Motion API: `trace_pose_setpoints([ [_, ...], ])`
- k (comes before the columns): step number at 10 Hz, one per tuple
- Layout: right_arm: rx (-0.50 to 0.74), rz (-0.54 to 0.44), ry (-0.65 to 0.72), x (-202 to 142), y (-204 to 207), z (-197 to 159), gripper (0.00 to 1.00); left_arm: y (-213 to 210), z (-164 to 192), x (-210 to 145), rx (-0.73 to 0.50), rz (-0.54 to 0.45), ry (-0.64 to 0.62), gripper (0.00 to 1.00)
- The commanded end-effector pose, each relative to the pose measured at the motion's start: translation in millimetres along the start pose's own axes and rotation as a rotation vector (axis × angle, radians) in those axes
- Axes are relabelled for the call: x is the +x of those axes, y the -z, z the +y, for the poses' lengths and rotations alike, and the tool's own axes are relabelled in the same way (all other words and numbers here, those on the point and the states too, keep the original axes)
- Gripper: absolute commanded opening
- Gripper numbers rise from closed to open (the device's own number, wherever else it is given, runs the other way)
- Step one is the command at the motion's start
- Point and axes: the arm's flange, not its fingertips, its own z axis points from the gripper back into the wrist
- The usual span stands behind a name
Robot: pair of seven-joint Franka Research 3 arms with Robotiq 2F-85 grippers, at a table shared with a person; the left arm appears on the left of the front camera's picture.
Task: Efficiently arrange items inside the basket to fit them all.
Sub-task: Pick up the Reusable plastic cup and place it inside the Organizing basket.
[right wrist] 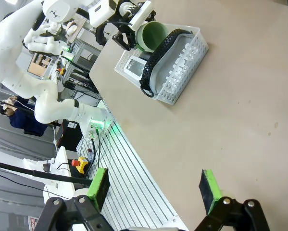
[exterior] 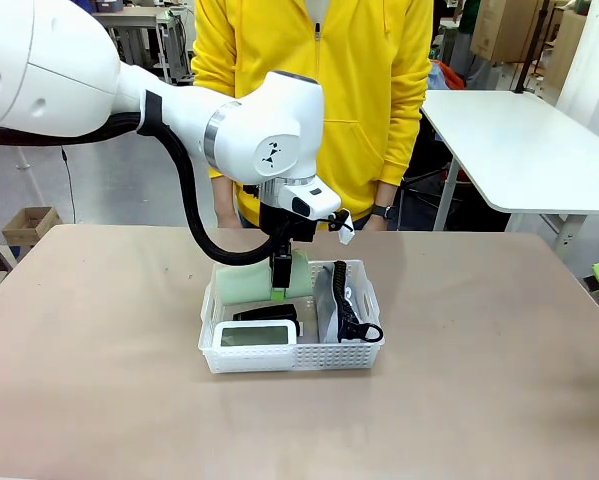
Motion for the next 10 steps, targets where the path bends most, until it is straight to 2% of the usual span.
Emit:
trace_pose_setpoints([
  [1,0.020,-0.026,-0.025,1.4,1.3,-0.1,1.00,4.0,1.6,-2.4,0.043,0.032,-0.022,1.00],
  [7,0.020,-0.026,-0.025,1.4,1.3,-0.1,1.00,-7.2,-3.0,-11.6,0.076,0.013,-0.032,1.00],
  [8,0.020,-0.026,-0.025,1.4,1.3,-0.1,1.00,-22.5,-8.0,-24.0,0.073,-0.018,-0.066,1.00],
  [10,0.020,-0.026,-0.025,1.4,1.3,-0.1,1.00,-73.6,-36.8,-77.0,0.043,-0.197,-0.108,1.00],
])
